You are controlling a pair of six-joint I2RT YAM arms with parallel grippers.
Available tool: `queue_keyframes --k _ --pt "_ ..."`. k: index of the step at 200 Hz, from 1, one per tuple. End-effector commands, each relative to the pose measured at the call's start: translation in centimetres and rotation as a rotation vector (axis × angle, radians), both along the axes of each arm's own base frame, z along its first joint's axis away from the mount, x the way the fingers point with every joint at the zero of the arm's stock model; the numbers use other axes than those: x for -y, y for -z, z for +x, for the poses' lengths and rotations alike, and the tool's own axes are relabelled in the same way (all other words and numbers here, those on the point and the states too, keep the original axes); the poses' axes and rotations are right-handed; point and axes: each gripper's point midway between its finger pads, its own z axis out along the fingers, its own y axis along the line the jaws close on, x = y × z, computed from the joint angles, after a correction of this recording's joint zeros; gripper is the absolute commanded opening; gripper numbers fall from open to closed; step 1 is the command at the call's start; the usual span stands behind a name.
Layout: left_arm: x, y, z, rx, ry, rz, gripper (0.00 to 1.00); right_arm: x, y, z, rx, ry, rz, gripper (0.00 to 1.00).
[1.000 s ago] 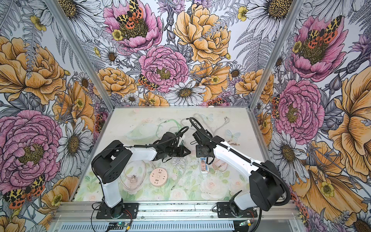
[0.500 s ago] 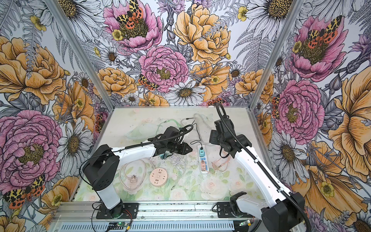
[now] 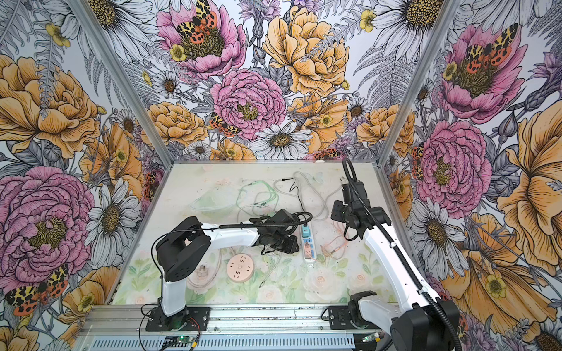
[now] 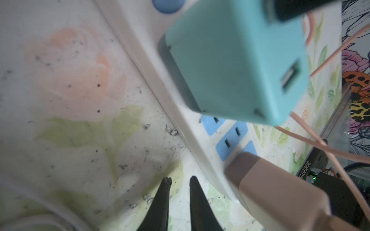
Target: Insert the plug
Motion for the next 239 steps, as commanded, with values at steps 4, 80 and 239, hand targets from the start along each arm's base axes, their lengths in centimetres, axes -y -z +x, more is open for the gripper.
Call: queue_keyframes --k 4,80,239 --pt "1.0 -0.4 1.4 0.026 -0.056 -0.002 0.21 -1.2 0.2 -0.6 0.017 -0.052 0.068 0.39" --pt "3.1 -0.8 4.1 0.061 -0.033 -0.017 0.21 -3.2 3.9 -5.7 -0.054 -0.071 0.248 0.24" --pt "2.1 -1.6 6.1 0.091 -0.008 0.019 0.22 -6.6 8.9 -9.0 -0.223 -0.179 0.268 0.03"
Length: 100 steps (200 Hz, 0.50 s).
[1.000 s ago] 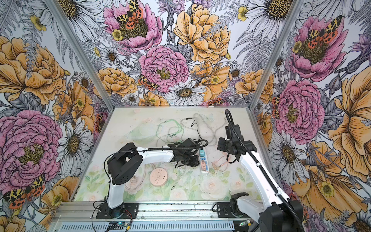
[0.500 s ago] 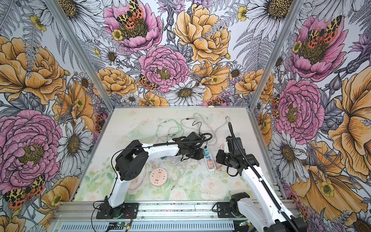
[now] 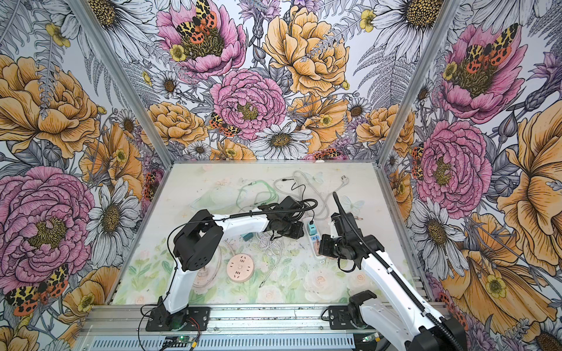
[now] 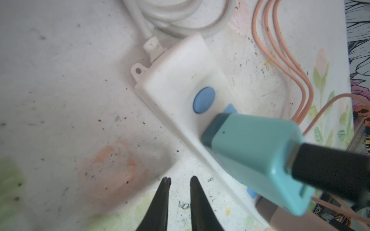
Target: Insert the plug
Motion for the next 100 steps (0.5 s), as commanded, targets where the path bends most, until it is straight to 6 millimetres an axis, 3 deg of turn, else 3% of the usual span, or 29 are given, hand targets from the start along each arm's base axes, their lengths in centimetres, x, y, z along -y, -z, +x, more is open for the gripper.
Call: queue_keyframes --k 1,70,100 --pt "0.2 -0.8 0.0 0.022 0.019 -0.002 0.22 0.1 0.7 0.4 -0.001 0.022 -0.014 0.02" --pt "0.5 -2.0 -0.2 0.043 0.026 -0.019 0.22 0.9 3.1 0.1 -0.046 0.045 -0.066 0.01" --pt "0.8 -3.5 -0.4 0.066 0.042 -0.036 0.22 0.5 1.2 0.6 0.009 0.049 -0.026 0.01"
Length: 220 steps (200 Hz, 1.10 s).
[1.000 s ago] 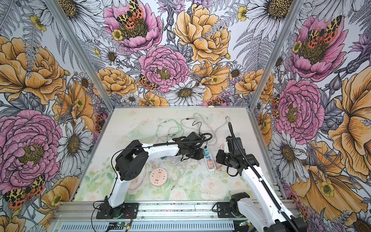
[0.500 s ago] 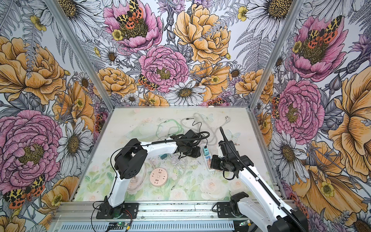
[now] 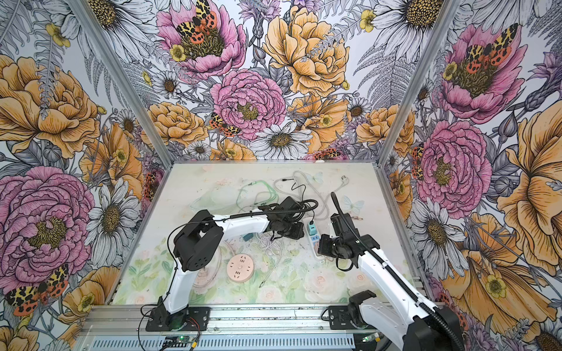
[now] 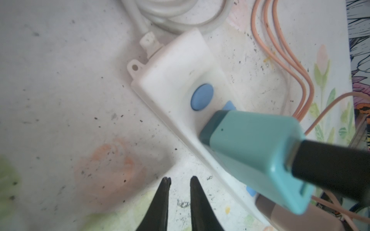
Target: Insert the plug
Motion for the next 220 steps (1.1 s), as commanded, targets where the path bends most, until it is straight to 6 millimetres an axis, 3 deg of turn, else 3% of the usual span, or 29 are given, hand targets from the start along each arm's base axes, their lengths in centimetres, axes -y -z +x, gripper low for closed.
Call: queue_keyframes --k 1,27,59,64,73,79,95,101,106,119,154,177,199,220 --pt "0.6 -3.4 0.0 0.065 0.029 -0.038 0.22 0.3 -0.4 -0.1 0.017 0.024 -0.004 0.01" --pt "0.2 -5.5 -0.2 0.105 0.040 -0.014 0.22 0.4 -2.1 0.0 0.052 0.044 0.007 0.01" --pt "-1.0 -8.3 -0.6 0.163 0.036 0.020 0.23 2.9 -0.8 -1.1 -0.005 0.104 -0.121 0.02" --pt "-1.2 -8.8 -0.6 0.173 0.032 0.019 0.23 3.3 -0.8 -1.1 -0.001 0.121 -0.138 0.06" --pt "-1.6 -9.9 -0.7 0.192 0.030 0.013 0.24 4.0 -1.2 -0.7 0.018 0.150 -0.158 0.22" --pt "-1.9 -10.7 -0.7 0.210 0.027 0.011 0.25 4.3 -1.7 -0.3 0.036 0.168 -0.172 0.29" --pt "-3.2 -12.5 -0.6 0.254 0.011 0.022 0.27 5.1 -3.6 1.0 0.096 0.206 -0.196 0.31" --pt "-3.7 -12.4 -0.5 0.258 0.007 0.044 0.28 5.5 -4.6 1.7 0.122 0.221 -0.210 0.32" --pt "-4.4 -14.1 -0.5 0.287 -0.004 0.031 0.28 5.8 -5.3 2.2 0.143 0.233 -0.224 0.36" --pt "-6.2 -14.6 -0.2 0.309 -0.033 0.068 0.31 6.9 -7.3 3.4 0.194 0.273 -0.266 0.43" --pt "-12.1 -14.6 0.7 0.326 -0.133 0.153 0.35 8.7 -12.2 6.5 0.312 0.313 -0.357 0.50" --pt "-16.5 -14.3 0.8 0.309 -0.207 0.211 0.40 7.8 -13.9 8.3 0.333 0.272 -0.349 0.52" --pt "-20.1 -13.1 0.2 0.254 -0.292 0.251 0.42 4.2 -14.0 10.2 0.323 0.160 -0.230 0.51" --pt "-22.3 -11.5 -1.1 0.189 -0.357 0.283 0.42 1.3 -14.2 11.3 0.341 0.094 -0.209 0.51"
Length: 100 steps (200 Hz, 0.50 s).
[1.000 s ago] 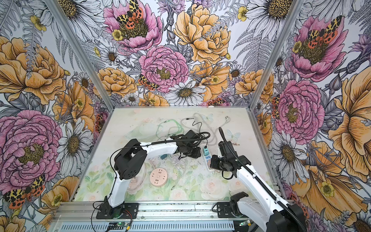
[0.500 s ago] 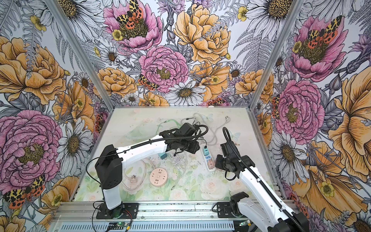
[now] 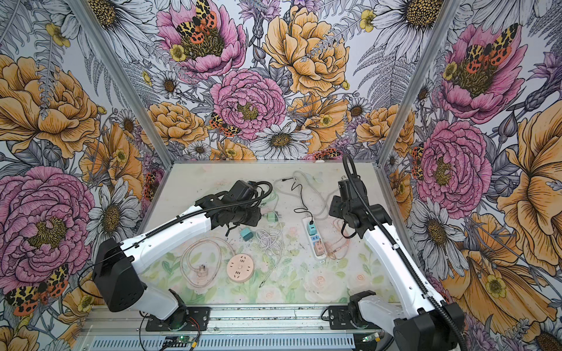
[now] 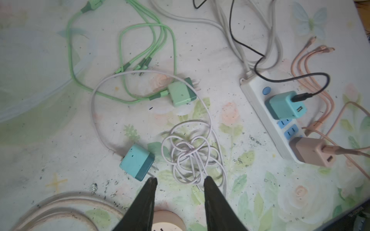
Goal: Insert the plug
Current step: 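Reach the left gripper to the loose teal charger and grasp it while the right withdraws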
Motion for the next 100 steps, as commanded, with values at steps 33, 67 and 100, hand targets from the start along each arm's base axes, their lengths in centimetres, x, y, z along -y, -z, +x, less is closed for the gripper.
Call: queue_keyframes --k 33,67,100 --pt "-5.1 5.1 -3.1 -0.158 -0.166 0.103 0.42 -8.3 -1.4 2.9 0.058 -0.223 0.106 0.51" --pt "-5.4 6.0 -1.9 -0.164 -0.210 0.112 0.46 -14.0 0.1 3.3 0.042 -0.347 0.189 0.52" --pt "-5.1 7.2 -0.5 -0.184 -0.267 0.094 0.54 -16.4 2.4 2.9 -0.010 -0.393 0.185 0.53"
